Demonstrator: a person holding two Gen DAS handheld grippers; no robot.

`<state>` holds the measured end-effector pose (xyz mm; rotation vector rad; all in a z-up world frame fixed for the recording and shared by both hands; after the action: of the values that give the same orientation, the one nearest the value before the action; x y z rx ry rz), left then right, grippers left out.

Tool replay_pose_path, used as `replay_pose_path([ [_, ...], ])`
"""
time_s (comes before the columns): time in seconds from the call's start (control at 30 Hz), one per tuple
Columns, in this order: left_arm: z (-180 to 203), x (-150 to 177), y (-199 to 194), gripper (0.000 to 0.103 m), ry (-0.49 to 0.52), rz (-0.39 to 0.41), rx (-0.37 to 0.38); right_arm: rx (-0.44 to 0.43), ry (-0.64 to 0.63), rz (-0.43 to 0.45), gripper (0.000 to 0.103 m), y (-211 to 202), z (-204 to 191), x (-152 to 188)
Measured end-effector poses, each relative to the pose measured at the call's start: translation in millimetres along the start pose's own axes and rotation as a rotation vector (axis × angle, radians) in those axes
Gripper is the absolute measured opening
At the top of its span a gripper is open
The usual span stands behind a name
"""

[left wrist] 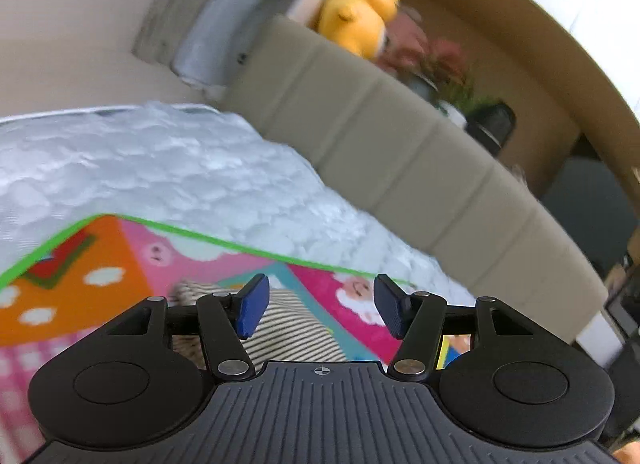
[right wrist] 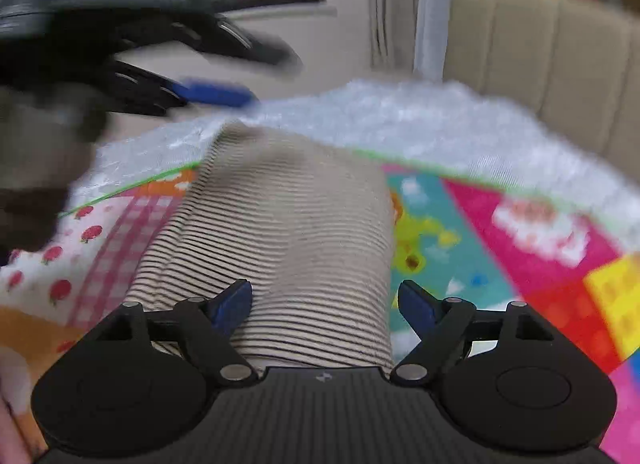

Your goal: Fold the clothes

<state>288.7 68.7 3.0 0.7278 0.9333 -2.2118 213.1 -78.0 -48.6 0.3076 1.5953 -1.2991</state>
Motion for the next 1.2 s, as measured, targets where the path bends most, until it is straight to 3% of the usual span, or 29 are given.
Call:
replay_pose_path([
  [0.03,-3.0,3.7,10.5,0.061,0.005,-0.023,-0.016,-0.007,-0.031,0.031,0.079,-7.3,-8.2,-4.4],
  [0.13,-25.2,19.9,33.7,0.058,0.010,-0.106,-0.114,-0.103,-0.057,0.055,0.057,-11.4,-31.7,-12.8],
  [0.23,-40.8,20.1,39.8,0.056,0.000,-0.137,-0.149,-0.196,-0.050,-0.039,0.055,11.7,-51.6,-3.2],
  [0.27,-42.6,19.2,39.6,0.056,-0.013,-0.141,-0.146,-0.192,-0.072,-0.081,0.056,23.6,-57.0,5.6],
  [0.37,-47.5,22.9,35.9,0.056,-0.015,-0.156,-0.145,-0.184,-0.102,-0.089,0.056,30.8,-59.9,12.8],
  [0.57,-58.7,25.9,39.2,0.056,-0.017,-0.161,-0.135,-0.228,-0.029,-0.084,0.057,5.3,-36.3,-8.8],
  [0.77,-61.9,17.7,7.5,0.056,-0.123,-0.123,-0.139,-0.191,0.245,-0.016,0.072,-10.2,39.4,-46.2],
  [0.93,-45.8,19.2,-48.1,0.074,-0.177,-0.088,-0.187,-0.138,0.367,-0.030,0.077,44.1,91.9,-63.2],
  [1.07,-52.9,43.4,-23.9,0.070,-0.171,-0.218,-0.172,-0.148,0.446,-0.121,0.077,96.8,95.7,-55.0],
  [1.1,-56.9,48.6,-16.1,0.064,-0.172,-0.252,-0.163,-0.164,0.477,-0.153,0.077,108.8,94.9,-50.6],
  [1.13,-61.1,53.4,-8.9,0.062,-0.173,-0.284,-0.156,-0.179,0.468,-0.147,0.065,110.9,91.2,-53.8],
  [1.2,-70.6,58.9,-2.1,0.061,-0.171,-0.313,-0.154,-0.210,0.426,-0.112,0.053,109.0,82.0,-64.7],
])
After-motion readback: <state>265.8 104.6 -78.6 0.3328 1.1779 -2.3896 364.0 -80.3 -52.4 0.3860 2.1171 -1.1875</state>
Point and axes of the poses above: each gripper's, at about its wrist camera, not at the fingertips, and y roughly the way its jaws point, z to its right, x to its underside, the point moved 5 cm from there along y, roughly the way its jaws point, and after that the axes turned 6 degrees about -y, right-handed, at the moved point
